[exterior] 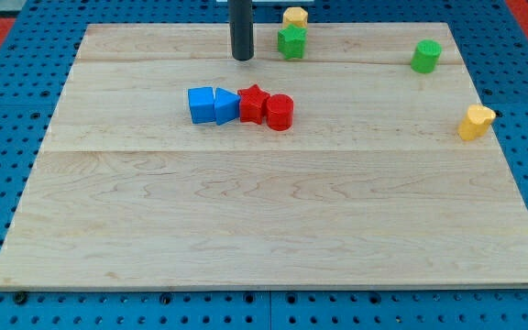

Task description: Move the green circle a bit down

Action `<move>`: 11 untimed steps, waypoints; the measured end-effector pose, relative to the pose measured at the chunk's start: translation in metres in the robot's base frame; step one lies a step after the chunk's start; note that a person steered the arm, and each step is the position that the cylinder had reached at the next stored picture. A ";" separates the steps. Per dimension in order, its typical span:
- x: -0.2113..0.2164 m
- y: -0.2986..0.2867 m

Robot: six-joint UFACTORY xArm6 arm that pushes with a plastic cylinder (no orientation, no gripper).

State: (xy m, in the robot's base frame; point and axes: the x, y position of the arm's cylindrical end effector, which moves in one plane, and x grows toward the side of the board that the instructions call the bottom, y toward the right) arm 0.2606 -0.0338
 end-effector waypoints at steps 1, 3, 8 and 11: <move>-0.001 0.000; 0.023 0.000; 0.039 0.029; 0.018 0.164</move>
State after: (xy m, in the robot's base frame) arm 0.2783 0.1299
